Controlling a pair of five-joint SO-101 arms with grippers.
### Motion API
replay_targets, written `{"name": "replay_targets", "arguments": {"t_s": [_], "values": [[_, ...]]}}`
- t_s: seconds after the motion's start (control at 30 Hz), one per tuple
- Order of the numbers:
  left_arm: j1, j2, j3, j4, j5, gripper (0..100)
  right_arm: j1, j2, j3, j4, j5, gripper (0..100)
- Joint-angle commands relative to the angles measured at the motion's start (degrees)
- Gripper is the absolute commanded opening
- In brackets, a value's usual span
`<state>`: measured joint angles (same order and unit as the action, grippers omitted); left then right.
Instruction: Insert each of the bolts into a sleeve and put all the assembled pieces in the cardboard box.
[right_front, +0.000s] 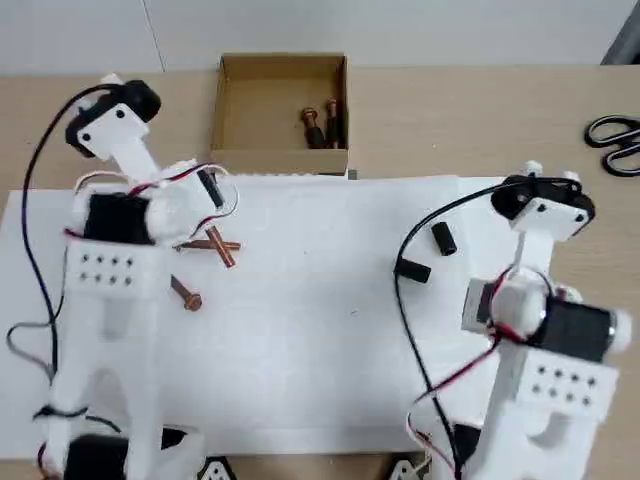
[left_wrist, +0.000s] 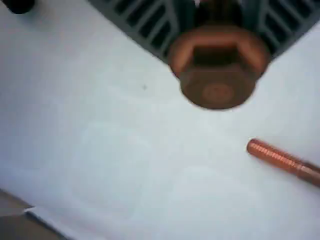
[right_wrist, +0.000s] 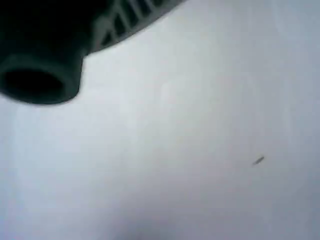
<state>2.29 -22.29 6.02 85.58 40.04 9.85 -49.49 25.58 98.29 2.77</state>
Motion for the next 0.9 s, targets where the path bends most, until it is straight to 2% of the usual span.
{"name": "replay_targets", "arguments": {"t_s": [0.0,0.3,0.43,0.67,0.87], "values": [[-0.35,-7.21,-2.77,0.18,-2.9,1,-1.45,-3.74,-0.53,0.4,4.22,0.3],[-0.44,-17.23,-2.77,0.26,-9.67,1,-6.81,-11.21,-0.26,0.31,9.05,0.3],[-0.44,-21.01,-2.68,0.26,-11.96,1,-9.63,-13.49,-0.26,-0.57,7.3,0.2],[0.0,-30.24,-2.33,0.35,-15.91,1,-10.07,-19.12,-0.18,-1.19,6.51,0.2],[-0.09,-36.13,-2.33,5.27,-16.62,1,-10.15,-25.19,3.52,-2.51,6.68,0.2]]}}
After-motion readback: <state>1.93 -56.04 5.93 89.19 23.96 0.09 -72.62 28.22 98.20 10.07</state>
